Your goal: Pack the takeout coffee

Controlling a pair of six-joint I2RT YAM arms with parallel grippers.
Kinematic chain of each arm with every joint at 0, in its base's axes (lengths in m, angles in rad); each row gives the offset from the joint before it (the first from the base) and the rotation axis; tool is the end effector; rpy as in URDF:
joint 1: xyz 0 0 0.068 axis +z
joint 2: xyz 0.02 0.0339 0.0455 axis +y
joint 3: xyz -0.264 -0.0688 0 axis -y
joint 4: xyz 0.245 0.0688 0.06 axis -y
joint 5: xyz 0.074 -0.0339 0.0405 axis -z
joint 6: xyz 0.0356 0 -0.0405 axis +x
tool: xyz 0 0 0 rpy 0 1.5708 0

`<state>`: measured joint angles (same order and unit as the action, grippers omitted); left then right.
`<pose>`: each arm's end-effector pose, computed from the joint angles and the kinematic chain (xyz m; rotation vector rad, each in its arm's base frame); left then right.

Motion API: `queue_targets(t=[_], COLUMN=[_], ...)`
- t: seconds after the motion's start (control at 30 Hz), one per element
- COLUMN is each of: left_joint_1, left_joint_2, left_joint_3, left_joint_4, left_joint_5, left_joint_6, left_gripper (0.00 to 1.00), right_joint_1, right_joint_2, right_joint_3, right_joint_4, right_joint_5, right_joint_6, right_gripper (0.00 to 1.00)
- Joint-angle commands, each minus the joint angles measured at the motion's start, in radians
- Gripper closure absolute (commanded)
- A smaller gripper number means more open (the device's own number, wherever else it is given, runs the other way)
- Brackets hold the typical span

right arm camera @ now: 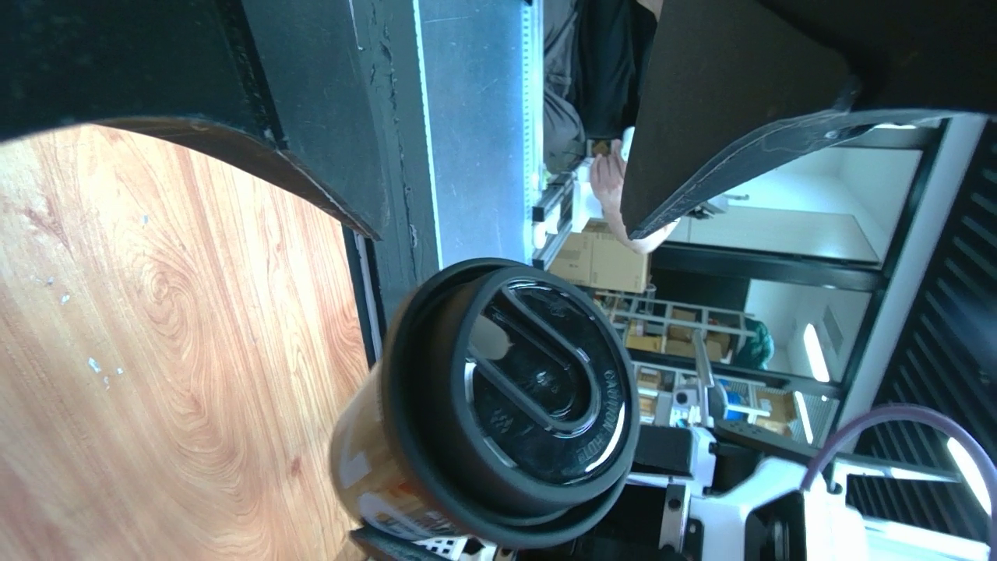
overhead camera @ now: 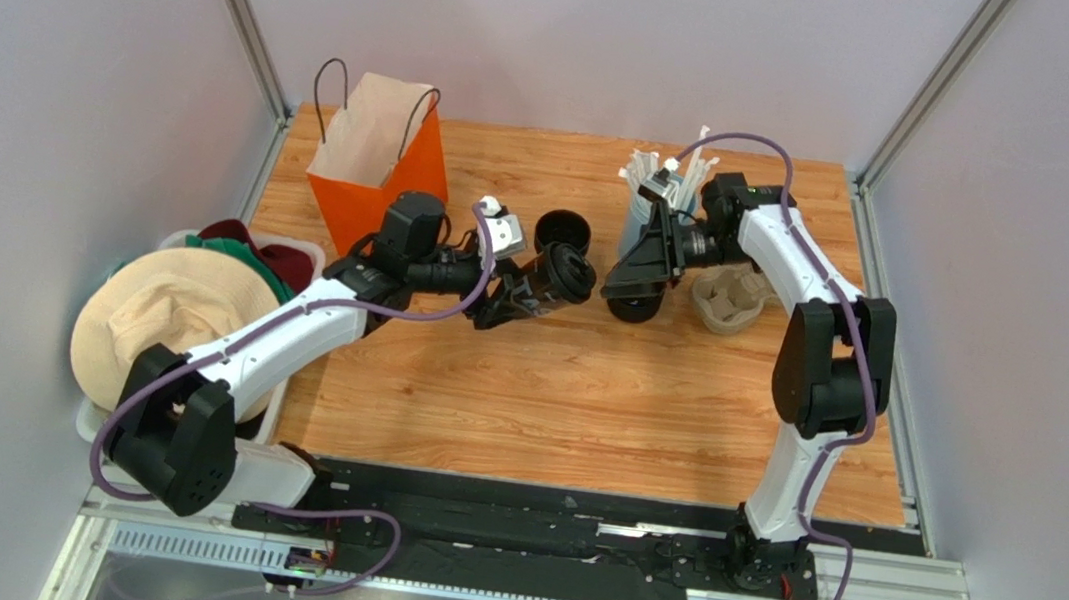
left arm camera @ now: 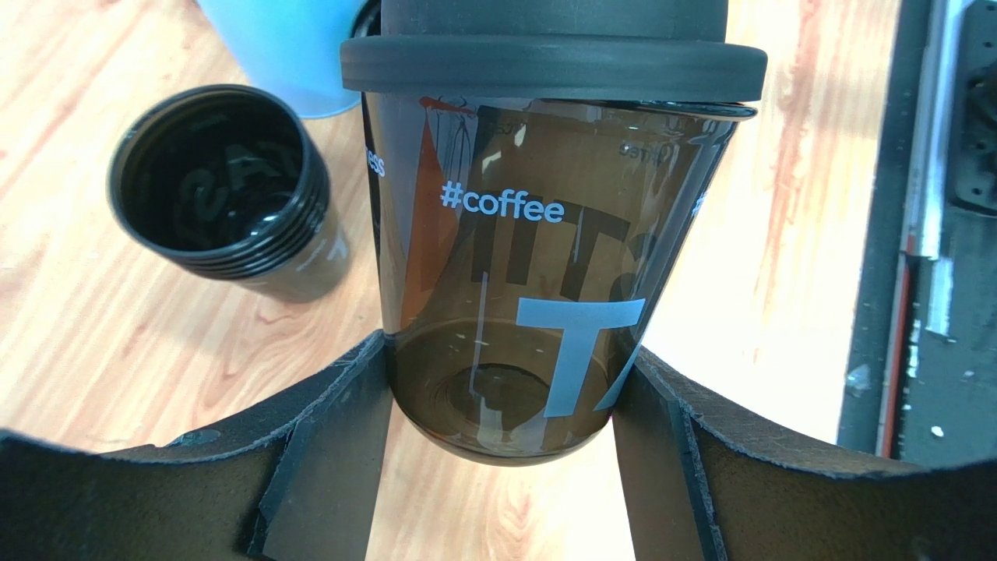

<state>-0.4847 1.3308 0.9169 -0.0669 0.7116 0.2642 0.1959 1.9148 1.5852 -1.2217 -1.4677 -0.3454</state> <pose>0.2504 -0.1581 0.2796 1.1404 1.6811 -0.8642 0.3480 0.1052 0.2619 -0.6210 2.1642 2.0233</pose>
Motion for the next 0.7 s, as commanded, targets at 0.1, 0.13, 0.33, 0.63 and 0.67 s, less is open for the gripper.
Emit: queue_targets(t=[0.1, 0.13, 0.33, 0.63, 0.67], left_joint_1=[-0.035, -0.040, -0.078, -0.095, -0.097], left_joint_2=[-0.065, -0.065, -0.062, -0.062, -0.061], left_joint_3=[-0.013, -0.013, -0.015, -0.035, -0.033], left_joint_4=[0.062, 0.062, 0.062, 0.099, 0.102], left_joint_5=[-0.052, -0.058, -0.110, -0.153, -0.155], left_joint_6=[0.078, 0.081, 0.122, 0.144, 0.142], left_gripper=[0.43, 0.44, 0.44, 0.44, 0.44], right_joint_1=[-0.004, -0.004, 0.005, 0.040, 0.052], right_joint_2=[0.105, 0.110, 0.142, 0.145, 0.148], right_joint_3=[0.108, 0.111, 0.159, 0.145, 0.144], right_joint_4=[-0.140, -0.145, -0.219, -0.214, -0.211], right_joint_5=[-0.169, -0.169, -0.169, -0.171, -0.171], right_joint_6=[-0.067, -0.073, -0.122, -0.132, -0.130], right_gripper=[0.24, 0.24, 0.24, 0.30, 0.32])
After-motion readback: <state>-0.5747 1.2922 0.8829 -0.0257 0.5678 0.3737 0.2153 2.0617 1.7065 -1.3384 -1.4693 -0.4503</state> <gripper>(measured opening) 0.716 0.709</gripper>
